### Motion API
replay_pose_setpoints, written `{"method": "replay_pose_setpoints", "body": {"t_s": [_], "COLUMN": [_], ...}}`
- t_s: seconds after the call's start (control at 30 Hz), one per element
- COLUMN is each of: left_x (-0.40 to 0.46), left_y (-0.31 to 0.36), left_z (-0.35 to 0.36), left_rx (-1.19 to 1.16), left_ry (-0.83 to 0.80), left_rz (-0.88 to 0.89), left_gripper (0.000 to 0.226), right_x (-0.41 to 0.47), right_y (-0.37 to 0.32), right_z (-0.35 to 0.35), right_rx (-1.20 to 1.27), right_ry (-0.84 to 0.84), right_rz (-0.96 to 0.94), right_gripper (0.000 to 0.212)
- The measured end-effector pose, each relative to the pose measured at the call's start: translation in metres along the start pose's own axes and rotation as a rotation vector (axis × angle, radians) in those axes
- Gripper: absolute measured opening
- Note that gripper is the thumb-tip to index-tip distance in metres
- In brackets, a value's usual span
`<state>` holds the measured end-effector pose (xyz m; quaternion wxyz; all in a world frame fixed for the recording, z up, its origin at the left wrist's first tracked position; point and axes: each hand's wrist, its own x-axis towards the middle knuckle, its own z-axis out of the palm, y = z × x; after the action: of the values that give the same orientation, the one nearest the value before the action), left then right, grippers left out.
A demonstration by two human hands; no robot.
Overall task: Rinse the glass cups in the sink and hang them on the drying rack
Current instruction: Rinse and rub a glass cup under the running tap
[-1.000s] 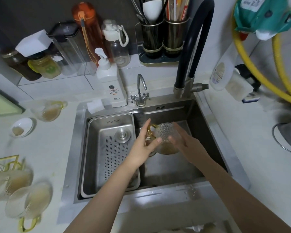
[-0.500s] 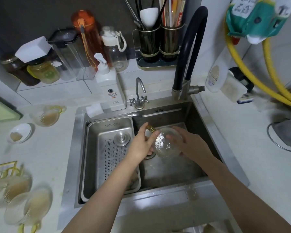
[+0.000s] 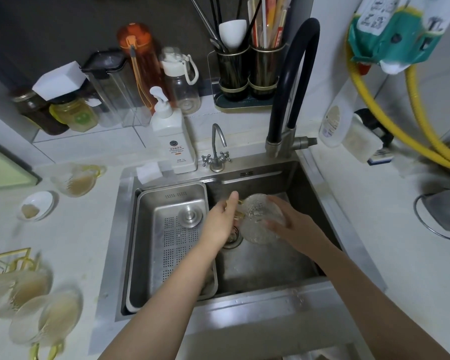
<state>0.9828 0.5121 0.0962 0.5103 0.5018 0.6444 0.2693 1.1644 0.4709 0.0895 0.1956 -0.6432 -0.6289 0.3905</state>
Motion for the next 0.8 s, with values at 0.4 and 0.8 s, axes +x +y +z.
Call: {"method": "replay_pose_setpoints", "body": {"t_s": [0.4, 0.8], "left_x": [0.006, 0.031], "left_y": [0.005, 0.005], "left_z": [0.016, 0.059], "left_rx": [-0.24, -0.204], "left_ry": [-0.124, 0.084], "left_rz": [0.008, -0.097], "left_gripper": [0.017, 0.01], "right_x": [0.026, 0.061], "right_y": [0.027, 0.037], "right_z": [-0.004, -0.041], "right_rx": [0.321, 0.329], "right_ry": [0.066, -0.014], "right_rz": [0.107, -0.177], "right_gripper": [0.092, 0.061]}}
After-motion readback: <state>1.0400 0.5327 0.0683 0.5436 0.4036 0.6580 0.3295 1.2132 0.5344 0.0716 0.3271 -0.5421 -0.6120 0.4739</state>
